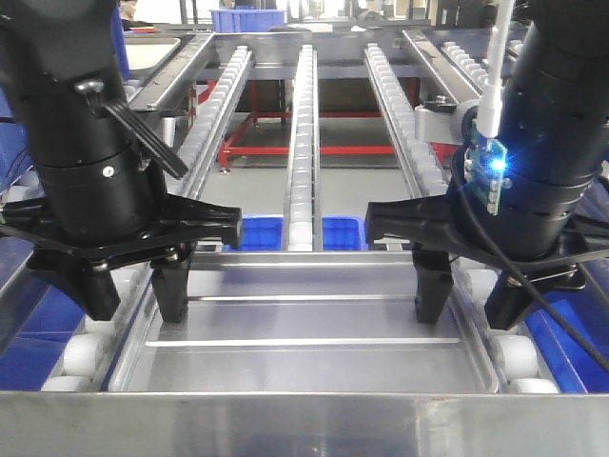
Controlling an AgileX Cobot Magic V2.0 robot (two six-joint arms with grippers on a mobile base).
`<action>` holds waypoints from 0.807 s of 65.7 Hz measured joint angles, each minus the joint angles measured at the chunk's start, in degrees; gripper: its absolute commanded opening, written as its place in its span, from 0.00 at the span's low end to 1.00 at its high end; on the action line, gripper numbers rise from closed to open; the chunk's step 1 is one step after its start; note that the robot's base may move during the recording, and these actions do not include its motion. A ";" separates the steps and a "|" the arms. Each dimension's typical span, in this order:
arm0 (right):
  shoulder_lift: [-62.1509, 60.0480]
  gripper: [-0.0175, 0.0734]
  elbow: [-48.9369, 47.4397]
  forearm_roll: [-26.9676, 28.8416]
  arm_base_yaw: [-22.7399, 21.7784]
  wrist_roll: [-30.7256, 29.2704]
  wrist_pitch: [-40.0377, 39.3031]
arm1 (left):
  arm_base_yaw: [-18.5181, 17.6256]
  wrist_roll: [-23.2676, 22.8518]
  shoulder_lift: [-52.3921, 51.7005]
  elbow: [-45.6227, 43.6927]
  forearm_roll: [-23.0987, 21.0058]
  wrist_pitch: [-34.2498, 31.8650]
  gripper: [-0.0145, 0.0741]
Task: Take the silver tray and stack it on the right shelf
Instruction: 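Close both grippers on the opposite rims of the silver tray, then lift the silver tray with both grippers off the roller shelf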
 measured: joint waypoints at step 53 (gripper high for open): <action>0.63 0.52 -0.20 0.13 0.00 -0.11 -0.33 | 0.00 0.00 0.00 -0.12 0.00 0.13 0.35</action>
